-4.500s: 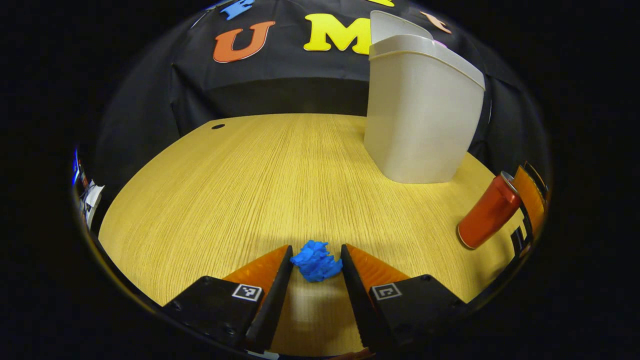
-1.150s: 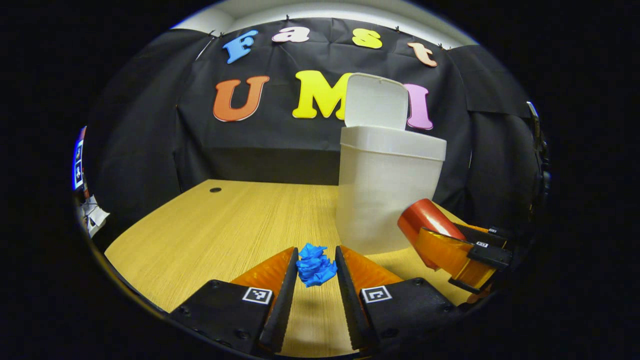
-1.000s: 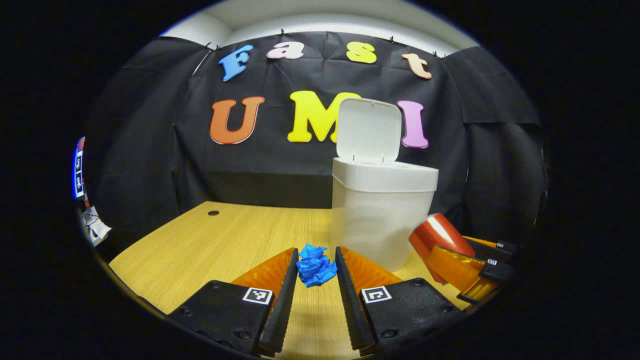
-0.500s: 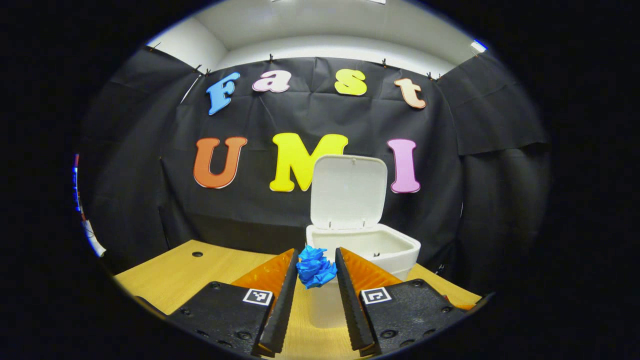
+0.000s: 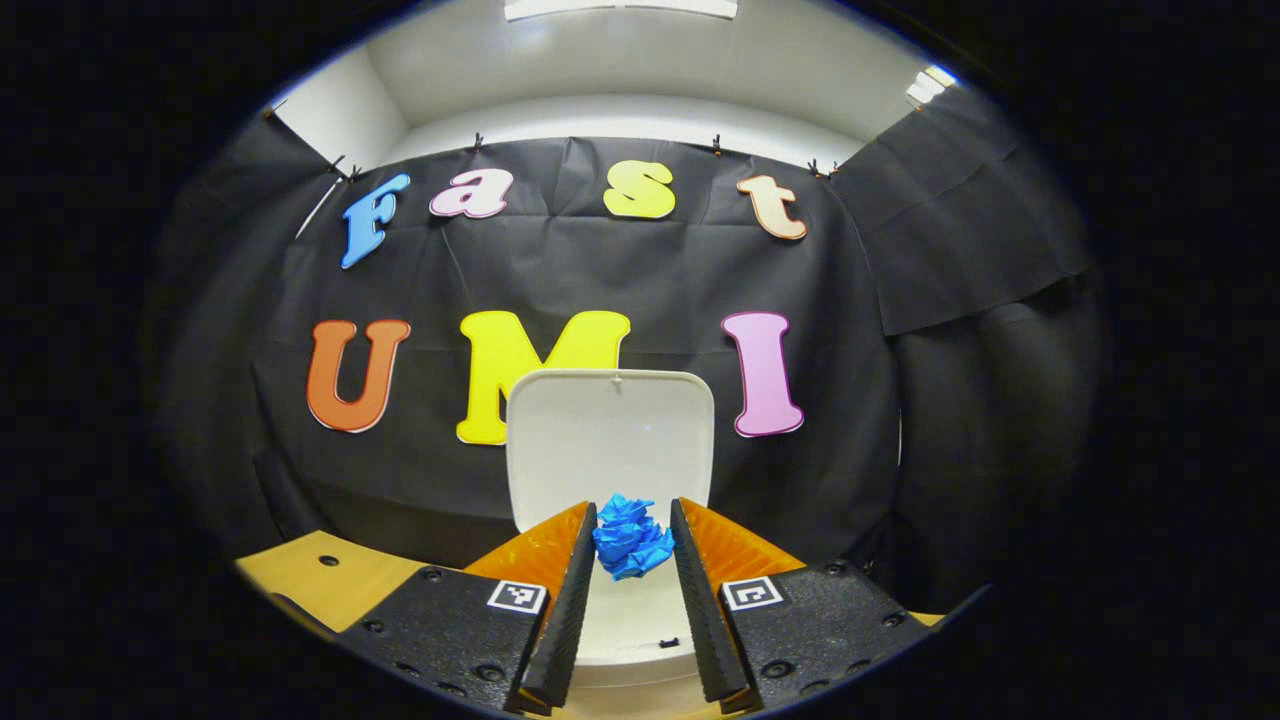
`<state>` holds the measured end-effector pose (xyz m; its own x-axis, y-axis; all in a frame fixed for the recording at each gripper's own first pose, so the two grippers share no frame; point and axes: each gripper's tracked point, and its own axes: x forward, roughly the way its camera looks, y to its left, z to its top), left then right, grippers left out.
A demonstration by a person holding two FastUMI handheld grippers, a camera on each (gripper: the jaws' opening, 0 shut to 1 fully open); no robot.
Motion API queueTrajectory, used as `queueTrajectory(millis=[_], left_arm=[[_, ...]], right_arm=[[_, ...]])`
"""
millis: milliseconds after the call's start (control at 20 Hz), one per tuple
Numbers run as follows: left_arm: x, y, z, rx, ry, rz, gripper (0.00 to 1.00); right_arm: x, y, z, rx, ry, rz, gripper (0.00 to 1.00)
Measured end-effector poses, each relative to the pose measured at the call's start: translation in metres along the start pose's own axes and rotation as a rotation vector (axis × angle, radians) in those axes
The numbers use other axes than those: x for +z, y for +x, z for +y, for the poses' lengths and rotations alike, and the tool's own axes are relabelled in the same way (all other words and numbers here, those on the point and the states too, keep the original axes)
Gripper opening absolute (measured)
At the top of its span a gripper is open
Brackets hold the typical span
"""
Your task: Press the lid of the desktop garbage bin to open it, pick up the crumpled paper on the desktop and throw it into the bin, then pick up the pop can on the desktop and drop it into the bin, and finally close the garbage bin lid.
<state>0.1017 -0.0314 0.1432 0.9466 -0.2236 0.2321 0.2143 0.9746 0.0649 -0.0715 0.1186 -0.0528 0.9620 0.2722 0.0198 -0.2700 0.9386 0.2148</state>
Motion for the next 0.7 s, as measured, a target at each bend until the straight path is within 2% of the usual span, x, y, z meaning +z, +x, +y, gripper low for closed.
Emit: queueTrajectory(millis=[150,250,400,500,700], left_arm=[[-0.003,0.012,0.003,-0.004,0.046,0.009,0.49],[-0.006,0.014,-0.006,-0.05,0.034,0.006,0.49],[-0.02,0.036,0.014,-0.006,0.061,0.03,0.49],[-0.028,0.044,0.016,-0.005,0.042,0.039,0.49],[-0.03,0.046,0.02,0.008,0.052,0.051,0.5]], right_arm=[[0.001,0.004,-0.001,-0.002,-0.003,-0.004,0.75],[0.001,0.005,0.001,-0.002,0.003,-0.009,0.74],[0.002,0.004,-0.009,-0.066,0.004,-0.014,0.74],[-0.002,0.007,-0.01,-0.094,-0.01,-0.005,0.75],[0.003,0.014,-0.006,-0.11,-0.014,0.002,0.73]])
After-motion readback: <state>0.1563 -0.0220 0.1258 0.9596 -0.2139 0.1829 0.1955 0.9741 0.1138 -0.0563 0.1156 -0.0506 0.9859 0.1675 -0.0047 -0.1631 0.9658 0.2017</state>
